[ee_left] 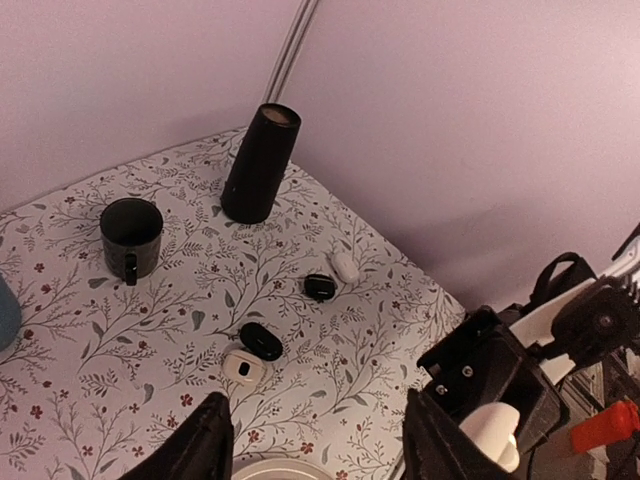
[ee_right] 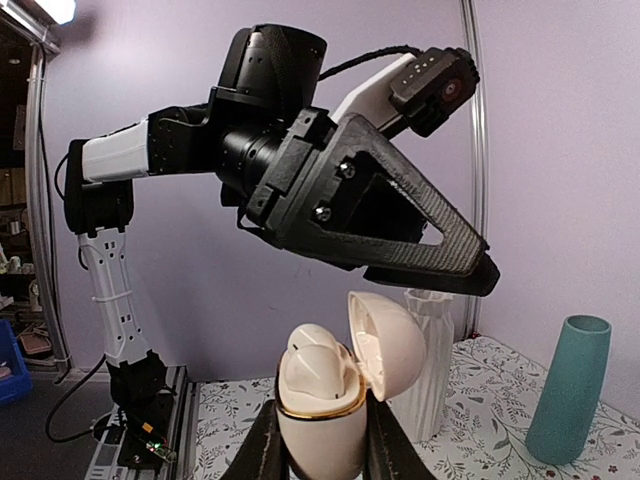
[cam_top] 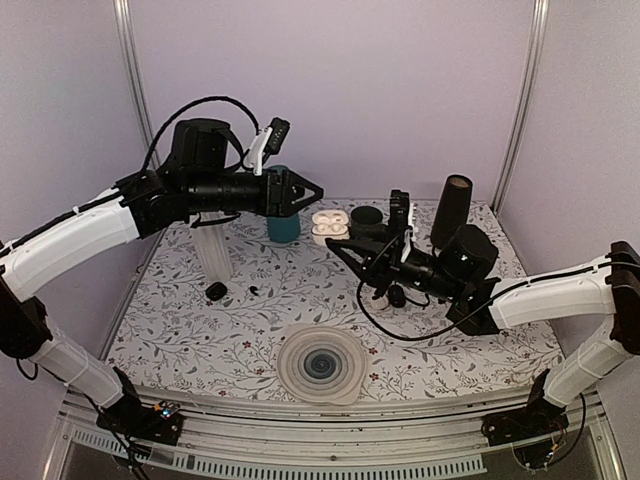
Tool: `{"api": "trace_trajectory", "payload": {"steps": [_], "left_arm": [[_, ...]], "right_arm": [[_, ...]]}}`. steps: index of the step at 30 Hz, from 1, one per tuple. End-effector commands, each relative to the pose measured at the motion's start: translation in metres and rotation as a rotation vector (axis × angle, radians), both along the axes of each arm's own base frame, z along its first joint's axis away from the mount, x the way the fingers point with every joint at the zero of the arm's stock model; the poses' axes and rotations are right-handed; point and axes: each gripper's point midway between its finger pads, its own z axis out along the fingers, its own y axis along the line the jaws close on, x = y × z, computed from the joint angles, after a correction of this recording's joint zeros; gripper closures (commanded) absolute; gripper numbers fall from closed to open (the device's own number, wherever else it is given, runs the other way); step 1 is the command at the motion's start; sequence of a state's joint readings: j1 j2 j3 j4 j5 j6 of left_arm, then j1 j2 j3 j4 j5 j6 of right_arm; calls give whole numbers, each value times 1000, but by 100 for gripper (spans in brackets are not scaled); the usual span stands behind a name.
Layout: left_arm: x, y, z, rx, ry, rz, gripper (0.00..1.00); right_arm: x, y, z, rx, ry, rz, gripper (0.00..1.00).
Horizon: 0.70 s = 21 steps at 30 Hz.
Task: Insert the wireless bluetooth earbuds into the charging case
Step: Close the charging case with the earbuds inside.
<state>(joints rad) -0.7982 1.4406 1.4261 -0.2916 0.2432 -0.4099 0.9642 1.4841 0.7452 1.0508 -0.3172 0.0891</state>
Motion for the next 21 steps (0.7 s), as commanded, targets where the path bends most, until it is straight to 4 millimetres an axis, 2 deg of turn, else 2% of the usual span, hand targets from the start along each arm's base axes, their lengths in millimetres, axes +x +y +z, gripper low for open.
{"api": "trace_trajectory", "payload": {"steps": [1,8,14,21], "left_arm": [[-22,-18,14,6,-66,-125,41],[-25,-23,11,33,-80,-137,41],[-8,-7,12,42,-83,-23,40],[-5,-16,-18,95,-24,-60,40]], "right_arm": [[1,-1,17,48,71,83,97],[0,1,19,46,83,115,97],[-6,0,19,42,71,137,97],[-8,0,26,54,67,151,97]]}}
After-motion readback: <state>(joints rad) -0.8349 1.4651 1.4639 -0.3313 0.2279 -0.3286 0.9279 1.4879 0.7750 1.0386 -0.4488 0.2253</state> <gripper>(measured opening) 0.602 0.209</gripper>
